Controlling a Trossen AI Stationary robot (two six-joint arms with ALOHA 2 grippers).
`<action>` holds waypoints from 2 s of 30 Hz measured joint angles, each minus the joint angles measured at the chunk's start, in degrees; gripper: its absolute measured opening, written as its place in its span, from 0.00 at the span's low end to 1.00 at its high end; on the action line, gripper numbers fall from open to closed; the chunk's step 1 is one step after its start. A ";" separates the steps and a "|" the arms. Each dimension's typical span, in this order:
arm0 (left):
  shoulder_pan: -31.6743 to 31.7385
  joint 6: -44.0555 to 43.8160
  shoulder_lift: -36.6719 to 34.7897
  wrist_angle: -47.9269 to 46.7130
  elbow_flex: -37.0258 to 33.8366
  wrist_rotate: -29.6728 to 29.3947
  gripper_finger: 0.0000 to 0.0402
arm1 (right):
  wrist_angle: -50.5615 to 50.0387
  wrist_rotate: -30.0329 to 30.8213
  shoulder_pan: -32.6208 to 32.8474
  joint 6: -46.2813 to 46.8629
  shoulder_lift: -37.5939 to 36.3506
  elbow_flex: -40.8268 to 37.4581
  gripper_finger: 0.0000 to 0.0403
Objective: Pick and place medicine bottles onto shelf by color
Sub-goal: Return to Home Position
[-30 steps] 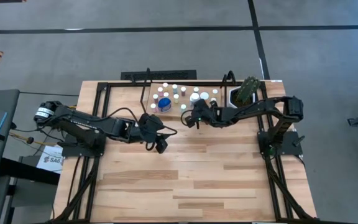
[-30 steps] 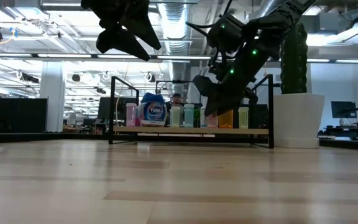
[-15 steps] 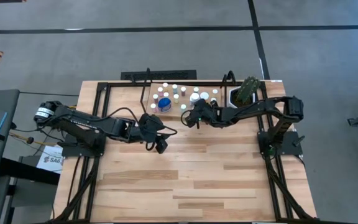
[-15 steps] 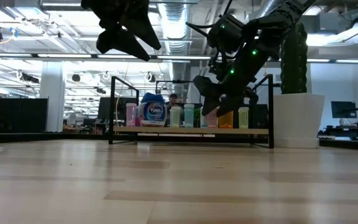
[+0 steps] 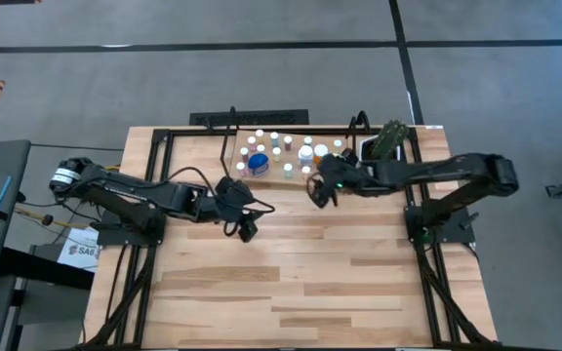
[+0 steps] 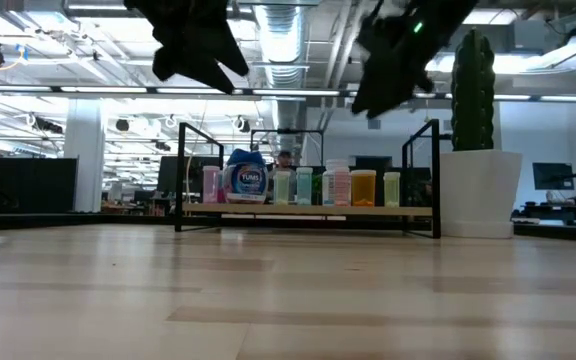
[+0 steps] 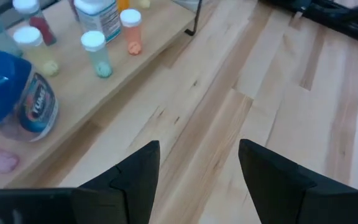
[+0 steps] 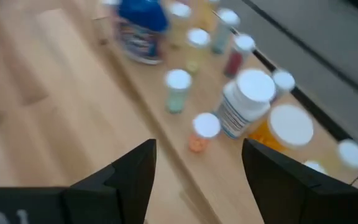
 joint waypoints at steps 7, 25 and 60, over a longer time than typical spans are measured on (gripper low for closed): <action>-0.02 3.83 -10.04 -7.36 0.00 0.03 0.52 | -1.93 0.41 6.22 -8.15 -7.99 -0.71 0.65; -5.86 13.83 -45.25 -6.84 -21.63 -0.52 0.52 | 41.39 -1.25 16.92 -4.38 -11.31 -35.18 0.65; -5.71 15.05 -66.01 30.57 -57.86 -6.95 0.52 | 71.01 -1.10 16.85 -2.19 -10.65 -55.98 0.65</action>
